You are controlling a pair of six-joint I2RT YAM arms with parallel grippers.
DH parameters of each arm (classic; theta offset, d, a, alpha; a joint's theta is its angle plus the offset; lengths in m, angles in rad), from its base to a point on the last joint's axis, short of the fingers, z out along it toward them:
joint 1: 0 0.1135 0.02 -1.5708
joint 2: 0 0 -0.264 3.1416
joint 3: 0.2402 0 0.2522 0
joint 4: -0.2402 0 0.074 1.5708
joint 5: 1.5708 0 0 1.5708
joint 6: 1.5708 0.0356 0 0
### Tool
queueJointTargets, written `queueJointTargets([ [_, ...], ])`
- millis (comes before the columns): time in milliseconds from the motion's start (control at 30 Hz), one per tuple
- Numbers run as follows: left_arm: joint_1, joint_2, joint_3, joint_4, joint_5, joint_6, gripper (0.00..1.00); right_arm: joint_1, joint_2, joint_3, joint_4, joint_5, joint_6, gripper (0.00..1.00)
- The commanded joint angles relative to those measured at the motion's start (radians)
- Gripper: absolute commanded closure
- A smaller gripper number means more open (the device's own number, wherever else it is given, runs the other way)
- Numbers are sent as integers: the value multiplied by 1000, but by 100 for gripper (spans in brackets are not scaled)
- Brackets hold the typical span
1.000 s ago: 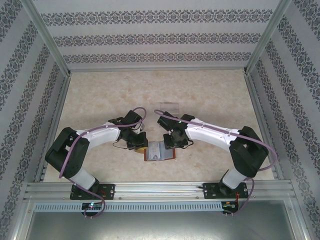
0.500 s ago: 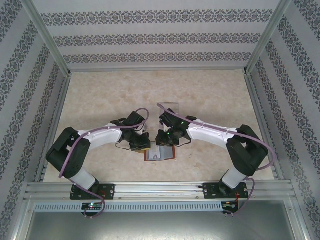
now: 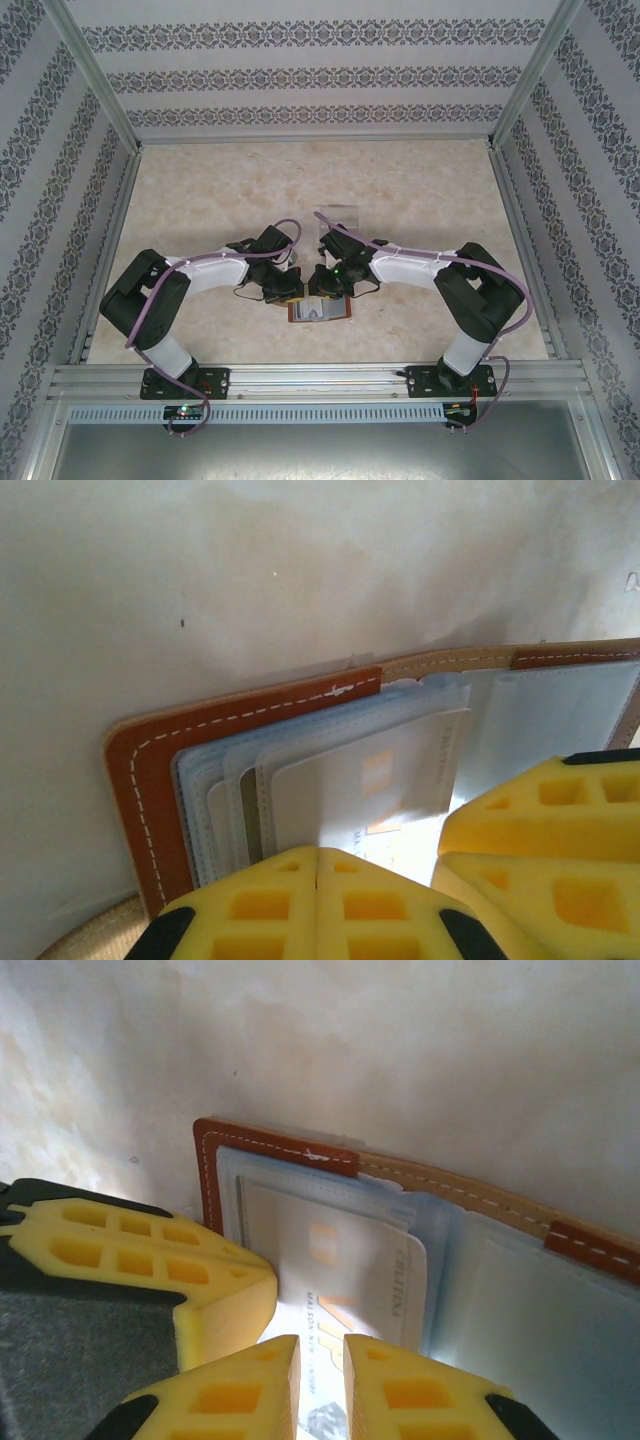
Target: Take the credit cards out of the card holder
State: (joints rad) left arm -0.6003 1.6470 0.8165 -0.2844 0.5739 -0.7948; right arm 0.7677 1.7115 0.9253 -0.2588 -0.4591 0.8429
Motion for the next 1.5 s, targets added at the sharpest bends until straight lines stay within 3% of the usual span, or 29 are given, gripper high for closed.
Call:
queueJointTargets([
  [0, -10, 37, -22, -8, -21, -4, 95, -5, 10, -21, 6, 7, 10, 81],
  [433, -10, 28, 1, -93, -85, 32, 95, -6, -69, -54, 1, 39, 19, 77],
  [1000, -10, 30, 2, -88, -75, 35, 95, -6, -1, -62, 8, 42, 4, 77],
  [1467, -11, 18, 22, -148, -118, 57, 95, -6, -71, -34, -141, 142, -27, 77],
])
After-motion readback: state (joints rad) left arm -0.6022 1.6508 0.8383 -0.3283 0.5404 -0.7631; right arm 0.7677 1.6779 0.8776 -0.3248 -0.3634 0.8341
